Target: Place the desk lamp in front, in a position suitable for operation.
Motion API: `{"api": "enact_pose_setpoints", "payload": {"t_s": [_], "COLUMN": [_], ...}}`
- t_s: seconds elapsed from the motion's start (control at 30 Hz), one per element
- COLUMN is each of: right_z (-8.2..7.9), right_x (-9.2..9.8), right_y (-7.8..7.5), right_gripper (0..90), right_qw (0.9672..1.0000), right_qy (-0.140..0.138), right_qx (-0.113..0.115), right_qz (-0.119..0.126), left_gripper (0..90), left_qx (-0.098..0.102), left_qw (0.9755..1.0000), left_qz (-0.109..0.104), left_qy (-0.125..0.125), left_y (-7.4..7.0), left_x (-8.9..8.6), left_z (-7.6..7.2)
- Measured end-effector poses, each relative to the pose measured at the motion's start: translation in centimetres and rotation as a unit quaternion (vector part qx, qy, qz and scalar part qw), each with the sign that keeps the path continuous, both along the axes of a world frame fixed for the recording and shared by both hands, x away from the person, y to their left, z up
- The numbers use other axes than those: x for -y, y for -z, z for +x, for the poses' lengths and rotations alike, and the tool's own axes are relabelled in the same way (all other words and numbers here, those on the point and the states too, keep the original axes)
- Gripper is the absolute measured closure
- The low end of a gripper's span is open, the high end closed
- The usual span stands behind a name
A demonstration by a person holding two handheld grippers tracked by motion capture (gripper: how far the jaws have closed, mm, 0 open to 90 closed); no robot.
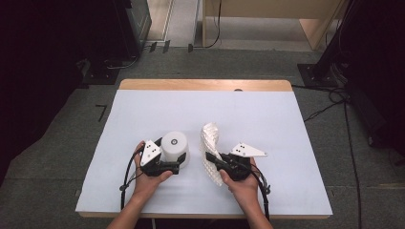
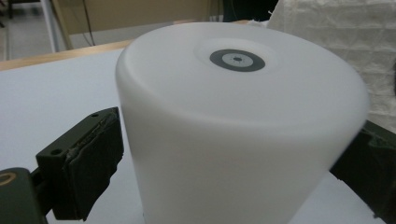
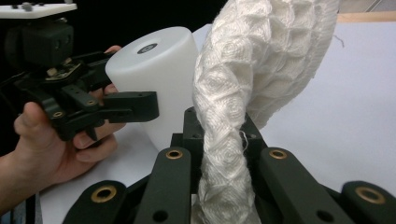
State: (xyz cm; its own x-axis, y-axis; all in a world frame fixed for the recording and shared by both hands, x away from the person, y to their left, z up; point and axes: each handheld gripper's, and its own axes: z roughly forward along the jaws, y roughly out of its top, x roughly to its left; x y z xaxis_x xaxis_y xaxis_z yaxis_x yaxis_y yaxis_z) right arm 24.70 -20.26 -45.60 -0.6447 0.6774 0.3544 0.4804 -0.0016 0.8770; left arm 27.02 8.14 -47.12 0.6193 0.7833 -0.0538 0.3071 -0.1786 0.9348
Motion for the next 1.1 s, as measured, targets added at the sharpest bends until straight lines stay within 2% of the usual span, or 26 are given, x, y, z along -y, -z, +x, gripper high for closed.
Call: {"api": "enact_pose_setpoints", "payload": {"t_s": [0.03,0.07,0.1,0.13,0.23,0.3,0.33,0.47,0.63,0.7,0.73,0.77,0.8,0.83,0.93,0.97,1.03,1.1], "right_z": [0.0,0.1,0.1,0.1,0.2,0.1,0.1,0.1,0.0,-0.1,-0.2,-0.2,-0.3,-0.3,-0.5,-0.5,-0.5,-0.6], "right_x": [0.0,-0.2,-0.3,-0.3,-0.4,-0.6,-0.8,-1.0,-1.6,-1.9,-2.0,-2.0,-2.2,-2.3,-2.6,-2.6,-2.9,-2.9], "right_y": [0.0,0.1,0.2,0.3,0.5,0.7,1.0,1.3,1.7,1.8,1.8,1.8,1.8,1.8,1.7,1.7,1.7,1.7], "right_gripper": [79.9,79.9,79.9,79.9,79.9,79.9,79.9,79.9,79.9,79.9,79.9,79.9,79.9,79.9,79.9,79.9,79.9,79.9], "right_qw": [1.0000,1.0000,1.0000,1.0000,1.0000,0.9999,0.9998,0.9997,0.9994,0.9992,0.9991,0.9991,0.9989,0.9989,0.9987,0.9987,0.9986,0.9986], "right_qy": [0.000,-0.003,-0.003,-0.004,-0.005,-0.005,-0.007,-0.011,-0.017,-0.020,-0.020,-0.020,-0.020,-0.022,-0.025,-0.025,-0.030,-0.031], "right_qx": [0.000,-0.002,-0.002,-0.005,-0.004,-0.012,-0.015,-0.019,-0.024,-0.023,-0.022,-0.022,-0.019,-0.020,-0.018,-0.018,-0.014,-0.015], "right_qz": [0.000,-0.001,-0.002,-0.002,-0.005,-0.006,-0.009,-0.012,-0.020,-0.026,-0.029,-0.029,-0.036,-0.036,-0.039,-0.039,-0.041,-0.040], "left_gripper": [1.8,1.8,1.9,2.2,3.9,4.1,5.9,7.2,8.4,8.6,8.7,8.7,8.7,8.8,8.8,8.8,8.8,8.8], "left_qx": [0.000,0.000,0.000,0.001,-0.002,-0.006,-0.008,-0.012,-0.006,-0.010,-0.010,-0.020,-0.037,-0.037,-0.042,-0.043,-0.041,-0.035], "left_qw": [1.0000,0.9998,0.9998,0.9993,0.9990,0.9984,0.9976,0.9980,0.9984,0.9993,0.9993,0.9997,0.9986,0.9986,0.9954,0.9936,0.9902,0.9897], "left_qz": [0.000,-0.002,-0.002,0.006,0.012,0.018,0.025,0.024,0.032,0.022,0.022,0.006,-0.034,-0.034,-0.070,-0.081,-0.088,-0.085], "left_qy": [0.000,-0.017,-0.017,-0.036,-0.044,-0.052,-0.064,-0.057,-0.046,-0.030,-0.030,-0.012,0.016,0.016,0.051,0.066,0.100,0.109], "left_y": [0.0,-0.1,-0.1,-0.1,-0.1,0.1,0.3,0.3,0.2,0.1,0.1,0.1,0.0,0.0,-0.4,-0.6,-1.1,-1.3], "left_x": [0.0,0.2,0.2,0.7,1.3,1.9,2.1,2.1,2.1,1.5,1.5,1.0,0.2,0.2,-0.7,-0.8,-0.8,-0.7], "left_z": [0.0,-0.6,-0.6,-1.0,-1.0,-0.8,-0.5,-0.1,0.2,0.6,0.6,0.9,1.3,1.3,1.5,1.5,1.4,1.3]}}
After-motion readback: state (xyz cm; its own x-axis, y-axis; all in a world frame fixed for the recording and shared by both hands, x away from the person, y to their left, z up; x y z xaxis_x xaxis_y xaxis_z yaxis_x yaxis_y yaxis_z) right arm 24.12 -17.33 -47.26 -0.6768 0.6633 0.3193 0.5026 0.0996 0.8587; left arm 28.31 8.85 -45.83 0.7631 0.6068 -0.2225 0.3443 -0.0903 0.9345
